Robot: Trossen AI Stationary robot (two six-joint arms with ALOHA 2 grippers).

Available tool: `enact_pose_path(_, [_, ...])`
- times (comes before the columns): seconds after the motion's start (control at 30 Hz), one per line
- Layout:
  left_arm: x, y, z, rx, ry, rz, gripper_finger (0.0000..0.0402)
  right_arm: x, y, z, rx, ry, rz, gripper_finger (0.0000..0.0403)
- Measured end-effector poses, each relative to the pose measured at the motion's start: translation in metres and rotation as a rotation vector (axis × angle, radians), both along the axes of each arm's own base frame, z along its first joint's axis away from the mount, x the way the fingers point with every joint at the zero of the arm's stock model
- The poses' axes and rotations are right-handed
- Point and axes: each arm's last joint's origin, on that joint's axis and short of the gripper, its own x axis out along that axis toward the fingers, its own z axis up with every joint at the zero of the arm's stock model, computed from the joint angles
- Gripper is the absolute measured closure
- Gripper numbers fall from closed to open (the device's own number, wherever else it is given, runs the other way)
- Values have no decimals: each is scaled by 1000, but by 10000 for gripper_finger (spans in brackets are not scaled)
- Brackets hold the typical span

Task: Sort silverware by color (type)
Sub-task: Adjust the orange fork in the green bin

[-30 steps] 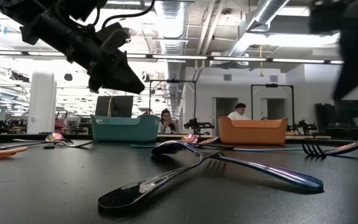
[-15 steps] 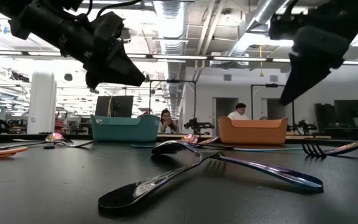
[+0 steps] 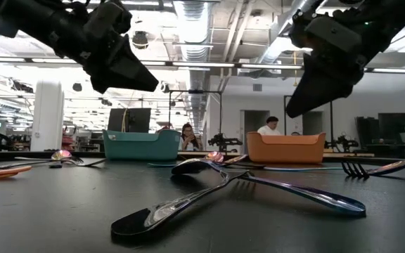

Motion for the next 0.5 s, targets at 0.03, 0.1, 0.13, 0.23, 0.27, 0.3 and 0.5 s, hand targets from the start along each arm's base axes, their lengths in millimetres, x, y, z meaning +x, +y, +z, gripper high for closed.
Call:
enact_pose_path(0.03, [1,3,1,35,-1,11,313,1,-1,0,2,-5,-5,288])
enact_pose_path(0.1, [3,10,4,102,-5,33,313,3,-5,1,20,-8,-13,288])
enact_pose_path(0.13, [4,13,5,124,-11,39,313,4,-8,0,34,-2,-15,289])
enact_pose_path(0.23, [9,23,11,93,-72,32,313,7,-16,0,73,10,-29,292])
enact_pose_path(0.27, [11,25,12,57,-97,16,313,8,-19,0,83,9,-41,293])
enact_pose_path(0.3, [12,25,13,19,-115,-6,313,8,-19,-1,100,8,-51,295])
enact_pose_path(0.5, [11,11,4,-116,-87,-71,313,6,-8,0,139,-20,-51,308])
